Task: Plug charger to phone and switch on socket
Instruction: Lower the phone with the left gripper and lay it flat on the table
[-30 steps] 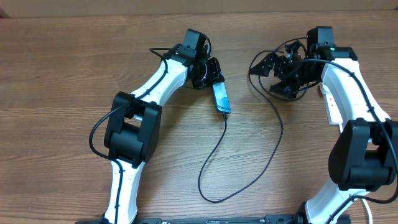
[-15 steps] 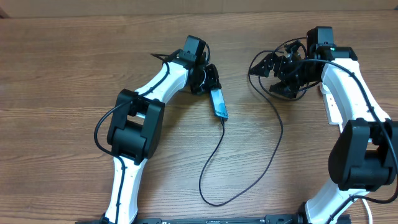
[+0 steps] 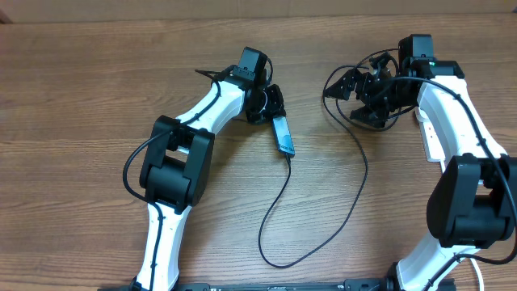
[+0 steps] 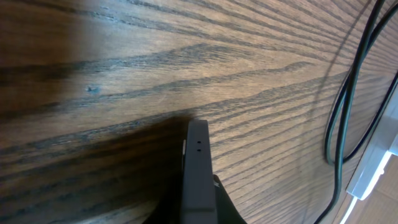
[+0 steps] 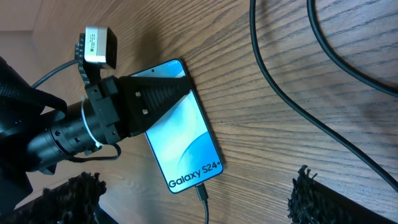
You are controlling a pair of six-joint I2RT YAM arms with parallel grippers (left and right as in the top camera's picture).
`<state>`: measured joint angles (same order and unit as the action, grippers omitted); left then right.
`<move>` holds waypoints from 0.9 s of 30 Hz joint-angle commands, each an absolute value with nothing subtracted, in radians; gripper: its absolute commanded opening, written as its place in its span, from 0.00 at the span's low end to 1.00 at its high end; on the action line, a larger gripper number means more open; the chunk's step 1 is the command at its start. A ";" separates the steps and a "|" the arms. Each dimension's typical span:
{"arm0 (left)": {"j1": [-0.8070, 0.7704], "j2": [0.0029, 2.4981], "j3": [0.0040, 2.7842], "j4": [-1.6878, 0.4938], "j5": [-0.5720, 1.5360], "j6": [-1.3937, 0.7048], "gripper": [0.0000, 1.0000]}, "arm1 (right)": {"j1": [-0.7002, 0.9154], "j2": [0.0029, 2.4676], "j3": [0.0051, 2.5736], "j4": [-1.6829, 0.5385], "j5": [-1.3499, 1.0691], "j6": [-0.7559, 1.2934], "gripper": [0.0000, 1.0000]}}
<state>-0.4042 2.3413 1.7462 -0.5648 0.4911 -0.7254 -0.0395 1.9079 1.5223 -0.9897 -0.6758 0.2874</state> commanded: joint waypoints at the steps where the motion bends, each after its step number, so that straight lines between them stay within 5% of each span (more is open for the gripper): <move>1: -0.400 2.339 1.740 -0.579 0.461 -0.710 0.11 | -0.040 1.909 1.539 -0.991 -0.674 0.280 1.00; 11: -0.400 2.339 1.740 -0.579 0.461 -0.710 0.22 | -0.040 1.909 1.539 -0.991 -0.674 0.280 1.00; 27: -0.400 2.339 1.740 -0.601 0.461 -0.710 0.24 | -0.040 1.909 1.539 -0.991 -0.674 0.280 1.00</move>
<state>-0.4042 2.3394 1.7466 -0.5766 0.4900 -0.7235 -0.0395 1.9079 1.5223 -0.9897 -0.6754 0.2874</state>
